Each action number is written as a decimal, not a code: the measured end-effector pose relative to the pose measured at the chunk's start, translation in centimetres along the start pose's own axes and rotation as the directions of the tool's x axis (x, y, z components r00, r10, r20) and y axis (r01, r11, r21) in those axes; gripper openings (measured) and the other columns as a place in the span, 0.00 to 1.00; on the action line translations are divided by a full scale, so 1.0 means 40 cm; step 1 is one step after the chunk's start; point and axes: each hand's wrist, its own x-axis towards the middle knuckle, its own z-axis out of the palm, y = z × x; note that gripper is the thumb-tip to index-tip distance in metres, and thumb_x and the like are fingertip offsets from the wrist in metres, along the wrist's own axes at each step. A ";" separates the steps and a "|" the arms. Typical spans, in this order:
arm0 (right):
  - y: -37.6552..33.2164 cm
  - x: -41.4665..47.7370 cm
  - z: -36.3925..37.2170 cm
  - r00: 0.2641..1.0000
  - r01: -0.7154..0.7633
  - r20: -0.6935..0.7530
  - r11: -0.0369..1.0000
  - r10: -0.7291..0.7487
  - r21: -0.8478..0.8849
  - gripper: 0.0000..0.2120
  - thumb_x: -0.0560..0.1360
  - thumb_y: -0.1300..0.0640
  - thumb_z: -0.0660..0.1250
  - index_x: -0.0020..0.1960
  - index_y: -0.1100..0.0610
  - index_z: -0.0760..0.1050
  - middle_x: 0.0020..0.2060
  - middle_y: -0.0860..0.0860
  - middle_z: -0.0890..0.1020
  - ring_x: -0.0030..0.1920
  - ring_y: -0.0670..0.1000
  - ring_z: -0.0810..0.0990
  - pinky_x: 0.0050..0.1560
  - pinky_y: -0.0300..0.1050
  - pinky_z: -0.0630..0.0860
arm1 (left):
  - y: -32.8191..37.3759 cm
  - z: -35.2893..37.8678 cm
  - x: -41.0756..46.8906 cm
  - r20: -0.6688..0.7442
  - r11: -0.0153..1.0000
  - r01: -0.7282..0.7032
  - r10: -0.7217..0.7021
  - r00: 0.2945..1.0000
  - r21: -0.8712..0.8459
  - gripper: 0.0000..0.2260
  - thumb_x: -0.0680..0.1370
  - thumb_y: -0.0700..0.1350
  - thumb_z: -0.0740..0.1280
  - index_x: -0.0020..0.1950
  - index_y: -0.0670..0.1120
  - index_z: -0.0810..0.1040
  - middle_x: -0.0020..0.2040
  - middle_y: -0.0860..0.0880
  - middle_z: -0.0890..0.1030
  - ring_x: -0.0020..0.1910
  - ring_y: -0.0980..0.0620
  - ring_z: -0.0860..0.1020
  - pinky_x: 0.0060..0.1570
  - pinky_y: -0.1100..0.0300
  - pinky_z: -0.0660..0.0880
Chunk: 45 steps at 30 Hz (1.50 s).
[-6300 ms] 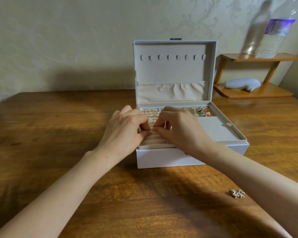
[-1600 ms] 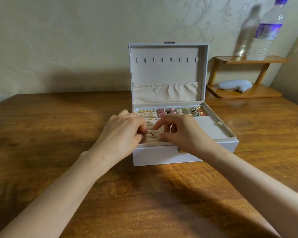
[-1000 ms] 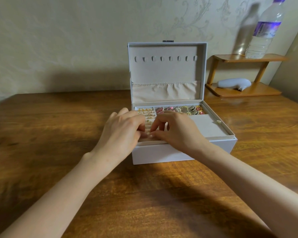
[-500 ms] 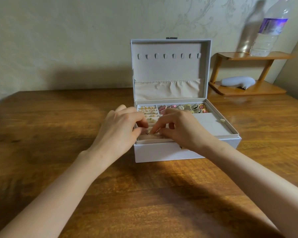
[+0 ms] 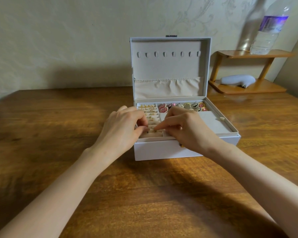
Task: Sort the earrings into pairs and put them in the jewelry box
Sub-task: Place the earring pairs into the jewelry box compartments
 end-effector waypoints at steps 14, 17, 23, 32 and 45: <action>0.027 0.037 -0.025 0.961 0.161 0.225 0.987 -0.159 0.005 0.12 0.70 0.65 0.63 0.44 0.58 0.84 0.39 0.50 0.74 0.37 0.47 0.72 0.41 0.25 0.64 | 0.000 0.010 -0.002 -0.029 0.998 -0.069 0.069 0.997 0.009 0.04 0.75 0.47 0.68 0.42 0.53 0.73 0.42 0.59 0.72 0.43 0.58 0.68 0.42 0.63 0.63; 0.031 0.035 -0.027 0.971 0.126 0.202 0.991 -0.131 0.038 0.12 0.70 0.66 0.65 0.47 0.55 0.84 0.40 0.51 0.76 0.36 0.48 0.73 0.40 0.28 0.66 | -0.005 0.011 0.000 -0.056 0.996 -0.093 0.092 0.994 -0.008 0.04 0.74 0.46 0.68 0.42 0.52 0.74 0.41 0.59 0.72 0.41 0.58 0.67 0.39 0.63 0.64; -0.012 0.032 -0.035 0.998 -0.058 0.037 0.949 0.048 0.310 0.11 0.71 0.65 0.71 0.51 0.55 0.79 0.40 0.50 0.81 0.40 0.48 0.80 0.45 0.42 0.78 | -0.005 -0.012 0.007 -0.065 0.858 0.062 -0.111 0.992 -0.510 0.02 0.74 0.46 0.69 0.42 0.50 0.77 0.38 0.55 0.78 0.38 0.57 0.75 0.36 0.68 0.72; -0.049 0.024 0.004 0.987 -0.103 -0.063 0.878 0.149 0.467 0.11 0.69 0.65 0.73 0.48 0.55 0.77 0.39 0.52 0.82 0.40 0.50 0.81 0.47 0.49 0.78 | -0.002 -0.041 0.000 0.097 0.609 0.274 -0.307 0.947 -0.744 0.02 0.74 0.46 0.68 0.44 0.49 0.79 0.37 0.55 0.81 0.35 0.68 0.76 0.40 0.66 0.68; -0.057 0.028 0.015 0.974 -0.129 -0.087 0.826 0.210 0.548 0.07 0.69 0.65 0.73 0.45 0.60 0.78 0.38 0.55 0.83 0.41 0.53 0.82 0.46 0.52 0.79 | 0.000 -0.035 -0.001 0.105 0.611 0.274 -0.297 0.949 -0.743 0.02 0.74 0.45 0.69 0.42 0.51 0.80 0.37 0.55 0.82 0.38 0.66 0.78 0.43 0.66 0.69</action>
